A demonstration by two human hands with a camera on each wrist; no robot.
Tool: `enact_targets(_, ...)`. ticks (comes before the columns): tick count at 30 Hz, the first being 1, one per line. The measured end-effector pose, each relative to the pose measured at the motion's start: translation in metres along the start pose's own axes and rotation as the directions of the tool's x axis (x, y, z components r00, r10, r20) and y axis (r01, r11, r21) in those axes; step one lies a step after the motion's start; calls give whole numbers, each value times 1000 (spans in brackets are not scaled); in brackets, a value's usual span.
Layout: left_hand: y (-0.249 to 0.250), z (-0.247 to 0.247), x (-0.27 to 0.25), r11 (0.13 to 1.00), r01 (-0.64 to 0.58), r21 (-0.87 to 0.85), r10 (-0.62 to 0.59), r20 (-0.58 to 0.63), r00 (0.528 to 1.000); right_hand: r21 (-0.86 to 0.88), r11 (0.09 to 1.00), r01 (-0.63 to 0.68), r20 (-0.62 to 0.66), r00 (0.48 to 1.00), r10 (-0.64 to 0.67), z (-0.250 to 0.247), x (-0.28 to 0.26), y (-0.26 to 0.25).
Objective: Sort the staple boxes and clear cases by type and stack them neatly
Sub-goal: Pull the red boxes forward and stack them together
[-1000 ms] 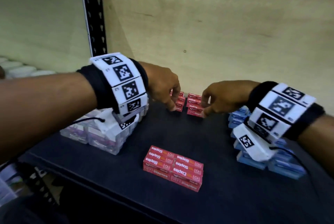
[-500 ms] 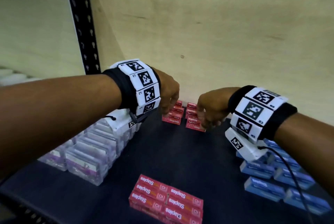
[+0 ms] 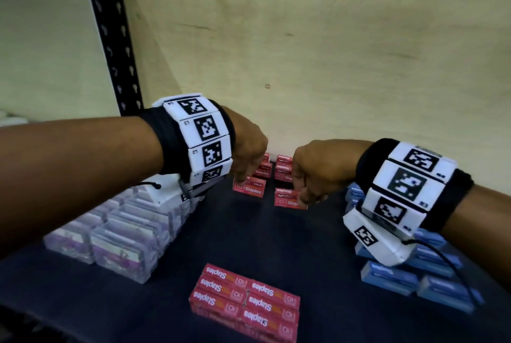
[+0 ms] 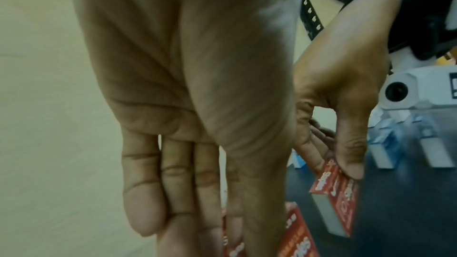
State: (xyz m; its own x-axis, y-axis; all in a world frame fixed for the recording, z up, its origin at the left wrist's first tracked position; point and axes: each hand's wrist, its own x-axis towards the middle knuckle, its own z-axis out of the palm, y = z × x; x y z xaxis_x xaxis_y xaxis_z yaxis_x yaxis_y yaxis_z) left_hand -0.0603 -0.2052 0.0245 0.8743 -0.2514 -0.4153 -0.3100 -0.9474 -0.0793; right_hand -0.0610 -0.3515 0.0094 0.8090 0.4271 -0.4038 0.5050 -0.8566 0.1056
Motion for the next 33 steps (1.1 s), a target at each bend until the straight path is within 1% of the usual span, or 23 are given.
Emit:
enact_targets(3, 0, 8, -18, 998, -12, 64, 8, 56, 998, -15, 999, 42, -16, 999, -42, 6, -22, -8)
enact_targets(4, 0, 11, -26, 995, -34, 89, 28, 73, 997, -18, 998, 52, -16, 998, -52, 10, -29, -10)
enact_targets(5, -1, 16, -33, 991, -50, 122, 41, 77, 996, -6, 998, 66, -18, 998, -66, 14, -37, -13)
enact_targets(8, -4, 30, -48, 987, -83, 135, 77, 53, 996, 4, 995, 97, -24, 995, -97, 27, -57, -22)
enact_targets(10, -4, 39, -61, 982, -103, 159, 94, 67, 993, -15, 994, 109, -29, 994, -109, 34, -68, -27)
enact_targets(14, -4, 52, -80, 980, -137, 146, 127, 73, 989, -6, 992, 129, -49, 990, -129, 43, -84, -35)
enact_targets(20, -5, 58, -96, 983, -174, 58, 167, 107, 980, 58, 989, 133, -14, 991, -132, 50, -100, -41)
enact_targets(27, -2, 59, -94, 986, -151, -69, 158, 122, 980, 79, 986, 145, -52, 989, -142, 56, -103, -47)
enact_targets(33, 8, 57, -87, 981, -178, -73, 187, 132, 973, 76, 983, 168, -45, 985, -165, 55, -96, -50)
